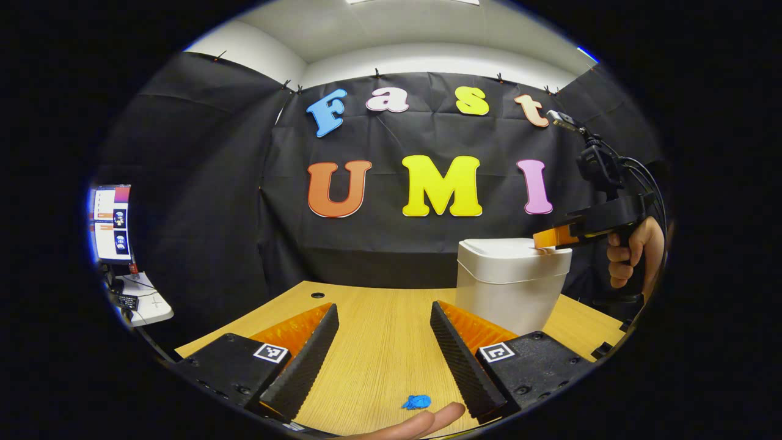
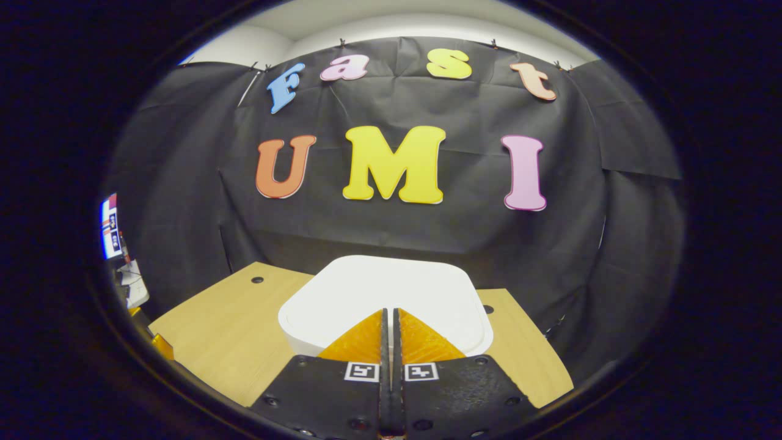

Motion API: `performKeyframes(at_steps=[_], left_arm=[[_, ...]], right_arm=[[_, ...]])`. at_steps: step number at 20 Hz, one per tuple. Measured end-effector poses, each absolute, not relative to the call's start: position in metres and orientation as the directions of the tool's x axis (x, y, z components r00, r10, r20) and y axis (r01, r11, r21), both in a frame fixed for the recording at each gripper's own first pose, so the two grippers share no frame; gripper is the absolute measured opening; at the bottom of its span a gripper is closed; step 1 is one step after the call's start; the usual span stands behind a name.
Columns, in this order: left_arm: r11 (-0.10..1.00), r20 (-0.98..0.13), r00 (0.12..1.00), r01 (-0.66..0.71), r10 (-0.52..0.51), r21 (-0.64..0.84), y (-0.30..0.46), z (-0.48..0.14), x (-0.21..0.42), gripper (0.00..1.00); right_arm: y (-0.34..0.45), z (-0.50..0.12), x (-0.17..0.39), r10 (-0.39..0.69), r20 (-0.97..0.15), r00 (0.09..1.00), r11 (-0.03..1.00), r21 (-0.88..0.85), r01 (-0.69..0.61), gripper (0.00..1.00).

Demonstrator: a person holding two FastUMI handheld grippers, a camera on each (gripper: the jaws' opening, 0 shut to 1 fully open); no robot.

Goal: Press the lid of the desktop garbage bin to open it, pick up the crumpled paper on the desktop and throw it into the bin, then pick up the pop can on the desktop and drop it into the bin, and finally close the garbage bin lid.

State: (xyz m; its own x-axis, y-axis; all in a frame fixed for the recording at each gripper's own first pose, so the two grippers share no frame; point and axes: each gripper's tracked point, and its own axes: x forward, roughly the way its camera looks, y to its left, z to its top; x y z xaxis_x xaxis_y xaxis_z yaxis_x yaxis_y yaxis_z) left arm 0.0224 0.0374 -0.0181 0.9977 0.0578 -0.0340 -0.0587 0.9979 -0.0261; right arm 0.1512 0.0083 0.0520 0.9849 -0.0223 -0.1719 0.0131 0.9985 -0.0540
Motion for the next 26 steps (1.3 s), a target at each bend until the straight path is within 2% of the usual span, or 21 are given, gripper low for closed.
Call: performKeyframes(at_steps=[8, 12, 16, 17, 18, 21, 23, 25, 26], left_arm=[[0.996, -0.073, 0.995, -0.069, 0.065, -0.054, 0.038, -0.028, 0.028, 0.98], [0.997, -0.080, 0.996, -0.050, 0.045, -0.056, 0.038, -0.032, 0.029, 0.98], [0.998, -0.081, 0.996, -0.049, 0.046, -0.035, 0.042, -0.032, 0.031, 0.97], [0.998, -0.074, 0.996, -0.052, 0.050, -0.021, 0.046, -0.030, 0.030, 0.98], [0.998, -0.068, 0.996, -0.054, 0.053, -0.012, 0.049, -0.030, 0.030, 0.98], [0.998, -0.074, 0.995, -0.067, 0.066, -0.017, 0.055, -0.033, 0.031, 0.98], [0.997, -0.094, 0.994, -0.066, 0.064, -0.027, 0.055, -0.039, 0.035, 0.98], [0.997, -0.113, 0.992, -0.065, 0.061, -0.032, 0.054, -0.045, 0.036, 0.98], [0.998, -0.114, 0.992, -0.064, 0.060, -0.029, 0.053, -0.045, 0.037, 0.98]], right_arm=[[0.010, 0.041, 0.152, -0.027, -0.227, 0.973, 0.999, -0.041, 0.019, 0.01], [0.010, 0.054, 0.144, -0.025, -0.133, 0.991, 0.999, -0.028, 0.022, 0.00], [0.010, 0.059, 0.135, -0.050, -0.053, 0.997, 0.991, -0.128, 0.043, 0.02], [0.008, 0.062, 0.126, -0.050, -0.019, 0.999, 0.988, -0.144, 0.047, 0.08], [0.009, 0.065, 0.118, -0.052, 0.010, 0.999, 0.986, -0.158, 0.053, 0.35], [0.009, 0.061, 0.099, -0.055, 0.037, 0.998, 0.985, -0.163, 0.060, 0.66], [0.010, 0.058, 0.086, -0.037, 0.046, 0.998, 0.988, -0.146, 0.043, 0.70], [0.009, 0.052, 0.074, -0.030, 0.054, 0.998, 0.990, -0.139, 0.037, 0.69], [0.006, 0.049, 0.068, -0.031, 0.058, 0.998, 0.991, -0.132, 0.038, 0.75]])
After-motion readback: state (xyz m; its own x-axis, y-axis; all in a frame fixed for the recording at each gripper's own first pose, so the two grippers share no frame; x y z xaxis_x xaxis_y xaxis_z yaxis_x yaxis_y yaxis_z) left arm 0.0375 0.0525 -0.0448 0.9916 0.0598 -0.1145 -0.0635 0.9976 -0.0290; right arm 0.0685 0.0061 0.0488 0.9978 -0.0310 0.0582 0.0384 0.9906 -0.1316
